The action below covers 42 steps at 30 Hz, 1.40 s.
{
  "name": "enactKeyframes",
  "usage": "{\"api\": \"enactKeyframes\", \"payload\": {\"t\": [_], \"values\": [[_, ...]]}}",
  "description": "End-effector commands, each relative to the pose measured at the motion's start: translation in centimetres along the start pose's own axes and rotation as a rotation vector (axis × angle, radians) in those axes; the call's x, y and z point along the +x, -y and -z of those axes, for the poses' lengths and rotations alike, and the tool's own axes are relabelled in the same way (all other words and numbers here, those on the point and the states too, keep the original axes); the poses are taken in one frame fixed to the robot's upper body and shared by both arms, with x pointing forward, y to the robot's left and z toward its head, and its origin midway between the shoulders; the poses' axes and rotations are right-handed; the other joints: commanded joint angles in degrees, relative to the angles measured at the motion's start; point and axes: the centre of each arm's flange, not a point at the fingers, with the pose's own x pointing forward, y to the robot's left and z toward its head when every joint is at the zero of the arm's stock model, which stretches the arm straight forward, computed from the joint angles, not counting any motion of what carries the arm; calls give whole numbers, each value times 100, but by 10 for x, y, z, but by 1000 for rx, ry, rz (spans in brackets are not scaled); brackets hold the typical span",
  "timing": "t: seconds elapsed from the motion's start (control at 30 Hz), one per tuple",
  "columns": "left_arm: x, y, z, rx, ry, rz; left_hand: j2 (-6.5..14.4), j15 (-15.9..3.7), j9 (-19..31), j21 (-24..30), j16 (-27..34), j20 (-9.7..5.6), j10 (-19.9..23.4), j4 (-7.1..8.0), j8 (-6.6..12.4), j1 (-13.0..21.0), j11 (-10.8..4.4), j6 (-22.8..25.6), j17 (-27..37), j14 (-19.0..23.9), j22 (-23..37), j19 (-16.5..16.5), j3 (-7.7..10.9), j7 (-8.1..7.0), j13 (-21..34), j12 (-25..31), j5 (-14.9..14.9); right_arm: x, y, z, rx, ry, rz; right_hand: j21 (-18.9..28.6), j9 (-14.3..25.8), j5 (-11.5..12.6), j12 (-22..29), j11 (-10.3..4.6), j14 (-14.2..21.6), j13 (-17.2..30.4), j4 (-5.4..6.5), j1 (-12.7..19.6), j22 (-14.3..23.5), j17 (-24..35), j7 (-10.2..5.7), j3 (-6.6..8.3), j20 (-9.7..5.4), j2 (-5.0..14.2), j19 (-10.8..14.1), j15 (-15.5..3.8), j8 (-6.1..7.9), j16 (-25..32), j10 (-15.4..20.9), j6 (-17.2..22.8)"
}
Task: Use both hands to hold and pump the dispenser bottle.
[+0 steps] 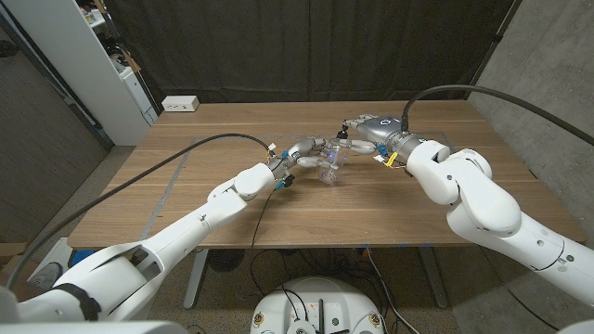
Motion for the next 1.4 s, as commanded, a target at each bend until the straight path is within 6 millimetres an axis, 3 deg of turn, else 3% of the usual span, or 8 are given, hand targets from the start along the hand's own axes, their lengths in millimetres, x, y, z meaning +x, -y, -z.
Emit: {"api": "enactKeyframes", "payload": {"t": [0.03, 0.53, 1.07, 1.4], "values": [[0, 0, -1, 3, -1, -4, 822, -1160, 0, 42, 24, -349, 301, 31, 43, 719, -241, 143, 23, 241, 21, 51, 45, -88, 18, 4, 42, 1, -4, -8, -6, 31, -26, 10, 35, 37, -8, -11, 11, 7, 40, 23, 13, 2, 1, 4, -72, 283, -9, -56, 19, 2, 47, 116], [2, -1, -2, 2, 10, -5, 840, -1163, -6, 51, 18, -353, 354, 32, 67, 717, -236, 177, 38, 278, 23, 55, 35, -85, 50, 4, 42, 5, -8, -9, -11, 33, -60, 4, 38, 39, -18, 1, 3, 8, 79, 23, 13, -11, 12, -2, -105, 279, -33, -49, 9, -8, 60, 126], [3, -2, -2, -3, 19, -23, 924, -1204, -37, 201, 150, -447, 829, -6, 244, 844, -239, 605, 106, 705, 27, 377, 71, -28, 116, 132, 47, 9, -19, -6, -14, 20, -110, 0, 40, 39, -25, 16, -12, 10, 136, 5, 13, -11, 15, -27, -132, 275, -59, -40, -1, -10, 80, 135], [4, -2, -1, -4, 10, -21, 943, -1190, -54, 215, 150, -455, 824, -2, 243, 889, -250, 618, 153, 707, 32, 373, 63, -28, 143, 107, 40, 9, -16, -6, -17, 19, -88, 2, 41, 42, -32, 11, -16, 11, 166, 8, 13, -17, 25, -37, -142, 272, -63, -27, -2, -13, 88, 152]]}}
